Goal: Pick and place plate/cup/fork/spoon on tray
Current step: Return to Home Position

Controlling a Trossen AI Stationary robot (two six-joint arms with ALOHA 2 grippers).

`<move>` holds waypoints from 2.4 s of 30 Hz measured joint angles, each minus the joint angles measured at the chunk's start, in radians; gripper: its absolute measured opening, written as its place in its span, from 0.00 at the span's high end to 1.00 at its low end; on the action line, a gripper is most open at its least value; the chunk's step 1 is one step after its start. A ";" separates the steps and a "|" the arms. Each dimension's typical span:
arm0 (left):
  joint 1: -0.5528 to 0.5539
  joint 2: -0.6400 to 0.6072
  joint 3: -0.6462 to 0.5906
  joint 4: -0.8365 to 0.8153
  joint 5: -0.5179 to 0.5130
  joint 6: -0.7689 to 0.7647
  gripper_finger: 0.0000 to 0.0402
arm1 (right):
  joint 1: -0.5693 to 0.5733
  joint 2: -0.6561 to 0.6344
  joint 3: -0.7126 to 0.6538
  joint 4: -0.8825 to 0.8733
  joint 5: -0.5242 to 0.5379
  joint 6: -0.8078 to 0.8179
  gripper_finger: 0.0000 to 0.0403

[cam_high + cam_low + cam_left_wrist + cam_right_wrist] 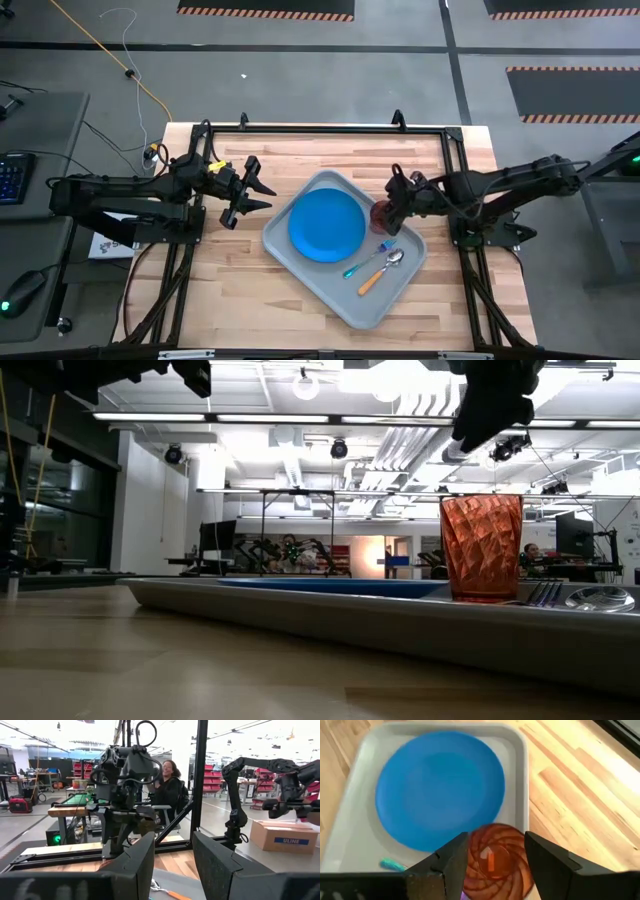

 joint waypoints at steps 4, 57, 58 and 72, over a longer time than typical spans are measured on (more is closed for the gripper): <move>0.000 0.000 0.000 -0.002 0.000 0.000 0.69 | 0.022 0.000 0.000 -0.055 0.040 0.000 0.54; 0.021 -0.207 -0.002 -0.347 -0.162 0.025 0.69 | -0.283 -0.173 -0.708 1.770 -0.208 -0.591 0.54; 0.021 -0.217 -0.013 -0.349 -0.186 0.019 0.69 | -0.283 -0.173 -0.708 1.767 -0.208 -0.591 0.54; 0.021 -0.543 -0.293 -0.239 -0.413 -0.024 0.81 | -0.283 -0.169 -0.708 1.757 -0.207 -0.583 0.54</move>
